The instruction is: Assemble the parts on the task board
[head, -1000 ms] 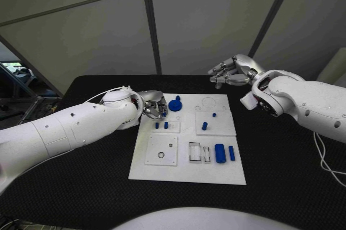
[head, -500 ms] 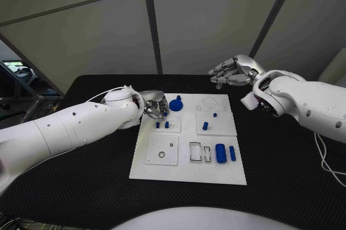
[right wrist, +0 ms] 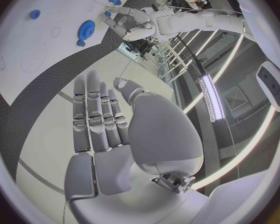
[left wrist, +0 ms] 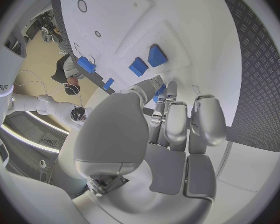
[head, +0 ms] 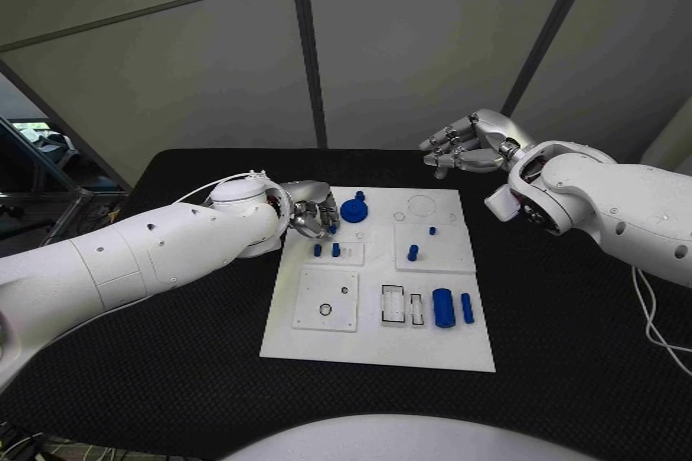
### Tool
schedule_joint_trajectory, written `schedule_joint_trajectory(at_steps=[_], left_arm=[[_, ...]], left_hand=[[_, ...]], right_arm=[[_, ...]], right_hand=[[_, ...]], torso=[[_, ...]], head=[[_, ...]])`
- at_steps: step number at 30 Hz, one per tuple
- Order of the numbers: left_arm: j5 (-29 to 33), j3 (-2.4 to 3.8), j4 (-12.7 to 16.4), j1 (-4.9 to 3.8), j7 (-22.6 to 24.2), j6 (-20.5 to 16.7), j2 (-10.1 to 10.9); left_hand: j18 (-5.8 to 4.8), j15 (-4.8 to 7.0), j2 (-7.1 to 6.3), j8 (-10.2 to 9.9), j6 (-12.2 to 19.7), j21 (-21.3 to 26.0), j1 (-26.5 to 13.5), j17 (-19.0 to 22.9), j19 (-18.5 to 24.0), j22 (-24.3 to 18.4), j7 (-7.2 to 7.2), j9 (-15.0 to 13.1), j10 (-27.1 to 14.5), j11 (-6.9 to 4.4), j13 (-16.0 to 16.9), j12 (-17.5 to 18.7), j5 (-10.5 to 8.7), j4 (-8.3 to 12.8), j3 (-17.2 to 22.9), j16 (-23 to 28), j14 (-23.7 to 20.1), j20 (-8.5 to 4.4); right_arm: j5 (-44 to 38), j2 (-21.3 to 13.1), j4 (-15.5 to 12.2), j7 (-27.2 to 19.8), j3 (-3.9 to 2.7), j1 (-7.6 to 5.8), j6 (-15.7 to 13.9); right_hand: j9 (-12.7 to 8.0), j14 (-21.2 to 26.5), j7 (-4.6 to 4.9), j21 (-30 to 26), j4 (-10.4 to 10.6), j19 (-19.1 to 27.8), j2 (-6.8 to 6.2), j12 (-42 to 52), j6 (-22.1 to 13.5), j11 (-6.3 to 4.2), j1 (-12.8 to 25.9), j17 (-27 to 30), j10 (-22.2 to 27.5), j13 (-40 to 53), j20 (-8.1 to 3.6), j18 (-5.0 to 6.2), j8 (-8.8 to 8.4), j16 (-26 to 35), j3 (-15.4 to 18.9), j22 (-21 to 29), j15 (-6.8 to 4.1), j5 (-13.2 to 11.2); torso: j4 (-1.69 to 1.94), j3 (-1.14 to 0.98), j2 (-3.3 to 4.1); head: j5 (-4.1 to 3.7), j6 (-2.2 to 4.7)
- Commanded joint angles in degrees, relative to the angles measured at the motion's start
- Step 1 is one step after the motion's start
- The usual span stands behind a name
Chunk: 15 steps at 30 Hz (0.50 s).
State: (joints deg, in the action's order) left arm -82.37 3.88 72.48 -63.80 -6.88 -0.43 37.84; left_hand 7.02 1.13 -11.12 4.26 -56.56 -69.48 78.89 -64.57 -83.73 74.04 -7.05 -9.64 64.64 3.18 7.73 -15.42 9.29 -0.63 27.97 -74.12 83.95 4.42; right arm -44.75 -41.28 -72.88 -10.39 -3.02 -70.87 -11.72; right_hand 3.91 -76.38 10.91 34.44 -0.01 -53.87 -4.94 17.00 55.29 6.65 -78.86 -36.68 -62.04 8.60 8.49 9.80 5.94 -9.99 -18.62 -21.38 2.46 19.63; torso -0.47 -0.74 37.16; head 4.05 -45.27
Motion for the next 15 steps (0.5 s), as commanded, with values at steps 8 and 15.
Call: schedule_joint_trajectory(at_steps=[8, 15], left_arm=[[0.46, 0.03, 0.09, -0.07, -0.32, 0.01, 0.06], [0.47, 0.03, 0.14, -0.07, -0.98, 0.16, 0.14]], left_hand=[[-2.5, 0.26, 0.0, -0.78, 2.53, 0.01, -0.49, 0.3, -0.36, 0.12, -0.01, 0.95, 0.52, 0.04, 0.13, 0.72, -0.34, 0.09, -0.77, -0.48, 1.02, -0.28], [-2.48, 0.24, -0.09, -0.78, 4.56, 0.17, -0.48, 0.5, -0.33, 0.1, -0.09, 1.7, 0.52, 0.08, 0.15, 1.06, -0.32, 0.04, -1.28, -0.58, 0.98, -0.27]], right_arm=[[0.17, 0.09, 0.08, -0.26, -0.03, -0.1, -0.13], [-0.05, 0.06, 0.07, -0.31, -0.03, -0.1, -0.77]], right_hand=[[-0.09, -0.21, 0.45, -0.15, -0.02, 0.19, 0.06, -0.31, -0.17, 0.1, -0.05, 0.13, -0.2, -0.2, -0.03, 0.52, -0.41, 0.3, -0.31, -0.07, -0.05, 0.14], [-0.09, -0.17, 0.46, -0.17, -0.03, 0.23, 0.06, -0.35, -0.2, 0.12, -0.04, 0.15, -0.18, -0.26, -0.02, 0.51, -0.44, 0.36, -0.32, -0.07, -0.03, 0.15]], torso=[[-0.04, -0.03, 0.04], [-0.02, -0.01, 0.08]], head=[[-0.11, 0.56], [-0.04, 0.68]])
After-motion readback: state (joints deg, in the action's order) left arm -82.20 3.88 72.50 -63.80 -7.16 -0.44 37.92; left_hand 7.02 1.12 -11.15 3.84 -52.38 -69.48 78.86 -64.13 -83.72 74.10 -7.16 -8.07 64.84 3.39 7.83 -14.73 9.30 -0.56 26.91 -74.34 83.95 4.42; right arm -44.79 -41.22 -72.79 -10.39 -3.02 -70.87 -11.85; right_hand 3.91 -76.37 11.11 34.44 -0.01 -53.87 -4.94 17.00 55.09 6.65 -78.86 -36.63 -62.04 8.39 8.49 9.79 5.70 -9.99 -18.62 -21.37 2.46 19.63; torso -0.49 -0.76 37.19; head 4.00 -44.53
